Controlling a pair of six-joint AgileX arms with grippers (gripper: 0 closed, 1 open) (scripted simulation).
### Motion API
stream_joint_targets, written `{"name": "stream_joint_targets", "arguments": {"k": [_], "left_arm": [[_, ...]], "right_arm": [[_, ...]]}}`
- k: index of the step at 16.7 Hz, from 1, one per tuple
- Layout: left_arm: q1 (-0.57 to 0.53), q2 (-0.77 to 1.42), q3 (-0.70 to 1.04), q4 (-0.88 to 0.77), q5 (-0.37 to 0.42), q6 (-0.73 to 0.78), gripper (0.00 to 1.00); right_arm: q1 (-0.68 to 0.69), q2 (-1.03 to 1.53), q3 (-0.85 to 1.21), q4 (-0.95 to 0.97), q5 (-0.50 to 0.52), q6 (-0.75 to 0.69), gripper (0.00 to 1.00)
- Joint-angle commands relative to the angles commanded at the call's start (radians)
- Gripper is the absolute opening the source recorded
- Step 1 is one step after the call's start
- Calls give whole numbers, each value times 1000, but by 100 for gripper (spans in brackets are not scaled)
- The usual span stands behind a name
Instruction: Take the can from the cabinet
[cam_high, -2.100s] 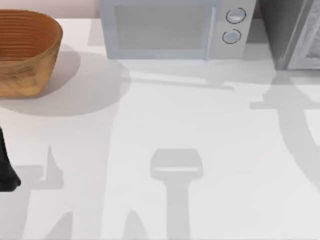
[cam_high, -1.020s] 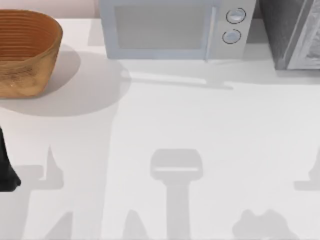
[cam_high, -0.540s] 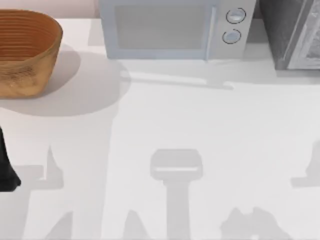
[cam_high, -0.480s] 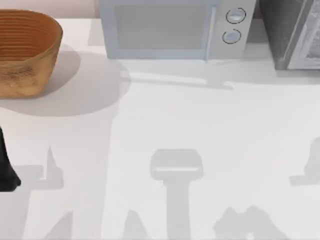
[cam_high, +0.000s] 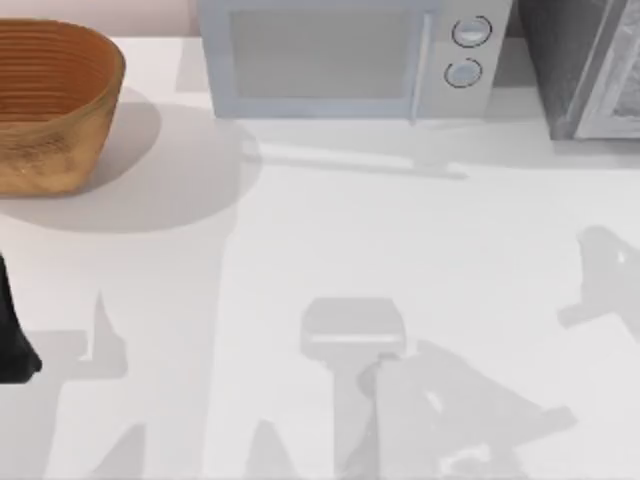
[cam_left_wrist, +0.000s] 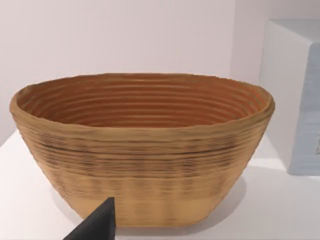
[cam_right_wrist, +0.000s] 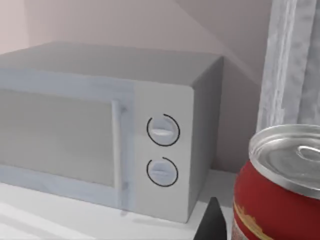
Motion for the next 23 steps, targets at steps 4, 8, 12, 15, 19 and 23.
{"name": "stream_joint_targets", "arguments": {"k": [4, 8, 12, 15, 19, 23], "left_arm": [[0, 0, 0, 0, 0, 0, 100], [0, 0, 0, 0, 0, 0, 100], [0, 0, 0, 0, 0, 0, 100], [0, 0, 0, 0, 0, 0, 100], [0, 0, 0, 0, 0, 0, 100], [0, 0, 0, 0, 0, 0, 100]], "right_arm": [[-41, 471, 67, 385, -183, 4, 0], [-77, 898, 129, 737, -349, 9, 0], [-104, 1213, 178, 1001, -476, 13, 0], [-115, 1342, 200, 1112, -533, 15, 0], [-118, 1376, 206, 1140, -548, 15, 0], [-139, 1554, 255, 1028, -547, -181, 0]]}}
